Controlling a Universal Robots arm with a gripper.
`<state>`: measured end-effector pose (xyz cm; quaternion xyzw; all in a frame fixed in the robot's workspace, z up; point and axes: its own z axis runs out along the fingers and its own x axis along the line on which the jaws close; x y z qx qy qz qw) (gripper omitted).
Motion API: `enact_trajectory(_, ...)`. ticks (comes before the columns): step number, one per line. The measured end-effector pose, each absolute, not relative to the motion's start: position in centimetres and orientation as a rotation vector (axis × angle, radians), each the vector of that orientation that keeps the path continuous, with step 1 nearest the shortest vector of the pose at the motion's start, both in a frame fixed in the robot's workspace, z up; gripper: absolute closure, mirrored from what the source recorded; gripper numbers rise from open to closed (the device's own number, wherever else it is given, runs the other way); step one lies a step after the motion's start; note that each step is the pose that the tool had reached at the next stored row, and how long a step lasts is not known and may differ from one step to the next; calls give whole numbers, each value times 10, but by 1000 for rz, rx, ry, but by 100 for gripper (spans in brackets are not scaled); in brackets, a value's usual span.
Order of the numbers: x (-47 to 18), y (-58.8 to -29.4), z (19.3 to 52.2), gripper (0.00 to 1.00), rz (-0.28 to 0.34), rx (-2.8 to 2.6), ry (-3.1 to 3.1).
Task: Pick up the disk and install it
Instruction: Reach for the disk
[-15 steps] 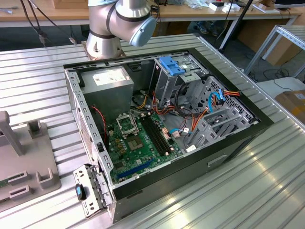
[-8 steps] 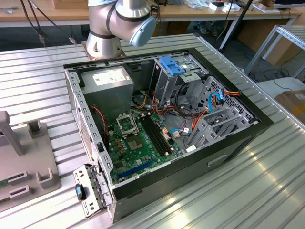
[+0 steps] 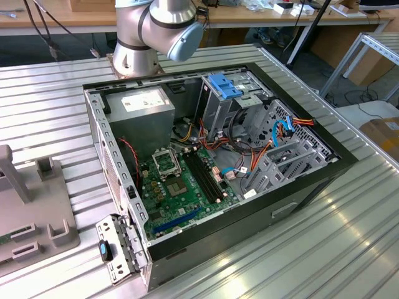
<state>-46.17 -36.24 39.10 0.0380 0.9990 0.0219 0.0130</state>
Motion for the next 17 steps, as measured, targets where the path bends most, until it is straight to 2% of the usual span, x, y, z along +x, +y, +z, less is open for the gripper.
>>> enact_trajectory(1, -468, -352, 389, 89, 68, 119, 3112)
enact_trajectory(3, -468, -351, 385, 89, 68, 118, 3112)
enact_trajectory(6, -468, -350, 376, 89, 68, 119, 3114)
enact_trajectory(17, -468, -350, 376, 89, 63, 119, 3126)
